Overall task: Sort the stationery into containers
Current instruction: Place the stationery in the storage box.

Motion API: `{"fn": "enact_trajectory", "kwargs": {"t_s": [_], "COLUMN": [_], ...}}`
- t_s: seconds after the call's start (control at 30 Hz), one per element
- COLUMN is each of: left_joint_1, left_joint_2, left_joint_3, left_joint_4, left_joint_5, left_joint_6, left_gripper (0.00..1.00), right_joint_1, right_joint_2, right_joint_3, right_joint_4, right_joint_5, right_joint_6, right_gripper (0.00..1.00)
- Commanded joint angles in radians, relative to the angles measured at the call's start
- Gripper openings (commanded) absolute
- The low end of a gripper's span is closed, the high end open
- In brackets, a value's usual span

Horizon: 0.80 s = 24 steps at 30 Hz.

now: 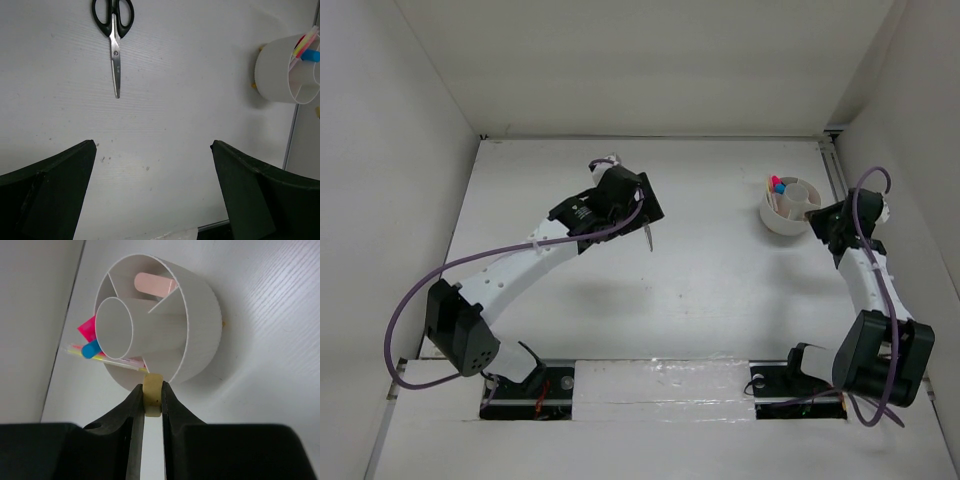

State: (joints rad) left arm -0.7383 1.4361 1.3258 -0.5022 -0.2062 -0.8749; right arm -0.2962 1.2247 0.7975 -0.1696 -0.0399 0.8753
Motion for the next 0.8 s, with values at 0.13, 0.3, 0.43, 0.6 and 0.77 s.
{"fn": "enact_trajectory", "kwargs": {"t_s": [0.13,0.3,0.43,0.6,0.77], "left_joint_1": [-0.003,-0.003,-0.003,-0.003,-0.003], "left_joint_2": [-0.017,-0.017,-0.017,-0.008,-0.008], "left_joint_3": [-0.017,-0.027,-0.027,-0.045,-0.045], "left_joint_4": [0.031,0.04,0.04,0.05,0.059], "left_joint_5": [0.01,0.01,0.01,0.01,0.019], "left_joint_6": [0.033,0.042,0.053,0.053,0.053], "left_gripper": [1.0,1.0,1.0,1.0,1.0], "right_joint_1": [-0.008,-0.008,-0.017,-0.017,-0.017], "right_joint_2": [0.061,0.108,0.118,0.127,0.157], "right_joint_3": [0.029,0.039,0.039,0.029,0.029], "right_joint_4": [0.119,0.153,0.174,0.208,0.217], "right_joint_5": [0.005,-0.005,-0.014,-0.014,-0.034], "right_joint_6": [0.077,0.086,0.096,0.105,0.105], "right_gripper": [0.0,0.0,0.0,0.02,0.13]}}
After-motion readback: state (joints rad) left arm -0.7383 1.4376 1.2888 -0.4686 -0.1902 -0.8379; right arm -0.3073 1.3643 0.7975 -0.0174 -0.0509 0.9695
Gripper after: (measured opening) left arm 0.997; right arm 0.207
